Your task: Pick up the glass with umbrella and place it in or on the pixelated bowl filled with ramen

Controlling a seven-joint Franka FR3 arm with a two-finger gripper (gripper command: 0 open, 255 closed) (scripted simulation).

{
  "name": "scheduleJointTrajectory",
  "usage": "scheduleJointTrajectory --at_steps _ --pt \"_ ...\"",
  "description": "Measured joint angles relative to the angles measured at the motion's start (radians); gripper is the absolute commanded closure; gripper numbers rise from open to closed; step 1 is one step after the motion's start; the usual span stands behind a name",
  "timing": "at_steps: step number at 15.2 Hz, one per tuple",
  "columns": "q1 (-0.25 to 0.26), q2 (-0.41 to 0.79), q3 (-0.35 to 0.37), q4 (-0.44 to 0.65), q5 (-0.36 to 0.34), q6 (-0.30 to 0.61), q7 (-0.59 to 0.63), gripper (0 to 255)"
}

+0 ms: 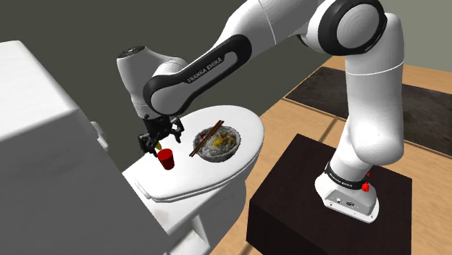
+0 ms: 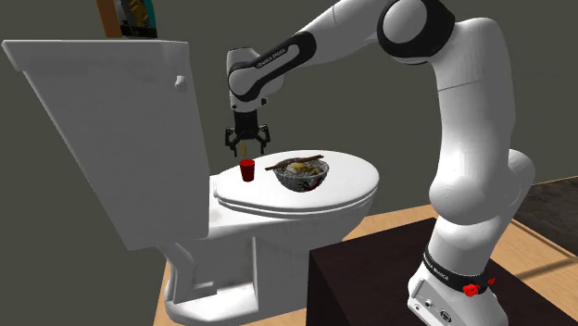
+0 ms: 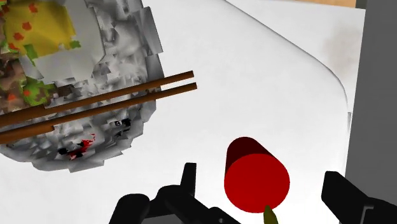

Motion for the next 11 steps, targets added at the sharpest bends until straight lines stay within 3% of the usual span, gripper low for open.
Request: scheduleJointTrajectory --at_steps 11 --pt "0.019 0.082 -0.016 0.002 -0.035 0.075 0.024 0"
